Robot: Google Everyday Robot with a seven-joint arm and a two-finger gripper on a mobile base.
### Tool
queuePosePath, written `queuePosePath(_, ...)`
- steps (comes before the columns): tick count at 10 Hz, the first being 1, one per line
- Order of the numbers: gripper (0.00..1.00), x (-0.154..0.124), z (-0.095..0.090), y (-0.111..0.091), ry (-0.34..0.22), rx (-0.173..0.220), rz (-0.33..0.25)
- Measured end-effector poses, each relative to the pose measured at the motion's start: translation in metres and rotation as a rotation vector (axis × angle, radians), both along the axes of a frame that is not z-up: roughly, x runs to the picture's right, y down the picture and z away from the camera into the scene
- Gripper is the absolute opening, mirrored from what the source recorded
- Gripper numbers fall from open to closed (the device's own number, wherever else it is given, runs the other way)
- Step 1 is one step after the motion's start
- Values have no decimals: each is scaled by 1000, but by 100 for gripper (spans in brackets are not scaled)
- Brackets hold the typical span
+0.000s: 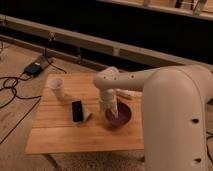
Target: Drag the ceramic bowl in a circle
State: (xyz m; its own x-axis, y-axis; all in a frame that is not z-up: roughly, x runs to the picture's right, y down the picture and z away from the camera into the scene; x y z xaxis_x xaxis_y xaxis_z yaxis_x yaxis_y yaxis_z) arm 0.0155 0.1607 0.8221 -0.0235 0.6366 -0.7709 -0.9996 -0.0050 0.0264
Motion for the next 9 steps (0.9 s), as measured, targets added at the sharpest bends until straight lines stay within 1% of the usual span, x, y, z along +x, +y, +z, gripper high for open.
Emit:
queuePosePath(2,37,0,8,5,-10,-25,-1)
queuePosePath(3,30,0,10,6,-11,-32,0)
queuePosePath(5,9,5,13,8,-6,-46,7)
queuePosePath(6,1,9,14,9,1,-52,14)
queuePosePath(8,0,21,15,8,23,-54,23)
queuePosePath(9,0,32,16,5,43,-51,26)
